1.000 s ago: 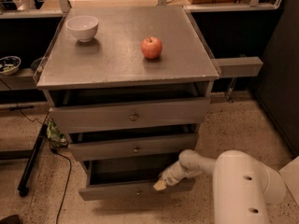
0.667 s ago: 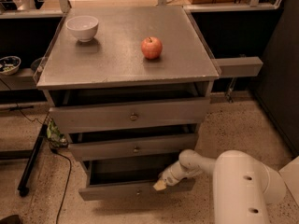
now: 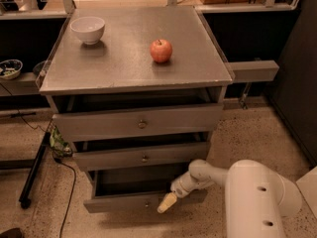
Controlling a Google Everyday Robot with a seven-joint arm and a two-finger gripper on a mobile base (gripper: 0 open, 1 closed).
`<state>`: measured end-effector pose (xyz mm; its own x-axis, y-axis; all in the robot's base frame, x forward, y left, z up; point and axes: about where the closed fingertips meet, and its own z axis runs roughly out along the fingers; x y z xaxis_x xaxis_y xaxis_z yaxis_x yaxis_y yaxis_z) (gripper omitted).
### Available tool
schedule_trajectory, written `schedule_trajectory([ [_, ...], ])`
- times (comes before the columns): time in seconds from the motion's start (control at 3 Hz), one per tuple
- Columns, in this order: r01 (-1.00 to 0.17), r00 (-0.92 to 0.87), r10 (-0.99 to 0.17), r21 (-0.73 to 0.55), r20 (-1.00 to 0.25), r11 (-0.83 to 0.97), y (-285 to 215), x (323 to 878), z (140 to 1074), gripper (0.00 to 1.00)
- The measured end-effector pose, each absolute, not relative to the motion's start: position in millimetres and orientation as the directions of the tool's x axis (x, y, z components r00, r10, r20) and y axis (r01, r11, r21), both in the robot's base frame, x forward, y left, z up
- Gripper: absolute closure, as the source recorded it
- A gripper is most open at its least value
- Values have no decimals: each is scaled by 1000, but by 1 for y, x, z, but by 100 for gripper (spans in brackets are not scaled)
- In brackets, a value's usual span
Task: Open bottom drawer
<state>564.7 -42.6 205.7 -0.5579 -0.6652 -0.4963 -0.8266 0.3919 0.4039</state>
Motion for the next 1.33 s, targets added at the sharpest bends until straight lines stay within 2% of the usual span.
schedule_trajectory([
  [0.33, -826, -558, -665, 404, -496, 392, -43, 565, 206, 0],
  [0.67, -793, -596, -675, 454, -435, 406, -48, 564, 186, 0],
  [1.33, -776, -615, -663, 477, -427, 412, -50, 564, 187, 0],
])
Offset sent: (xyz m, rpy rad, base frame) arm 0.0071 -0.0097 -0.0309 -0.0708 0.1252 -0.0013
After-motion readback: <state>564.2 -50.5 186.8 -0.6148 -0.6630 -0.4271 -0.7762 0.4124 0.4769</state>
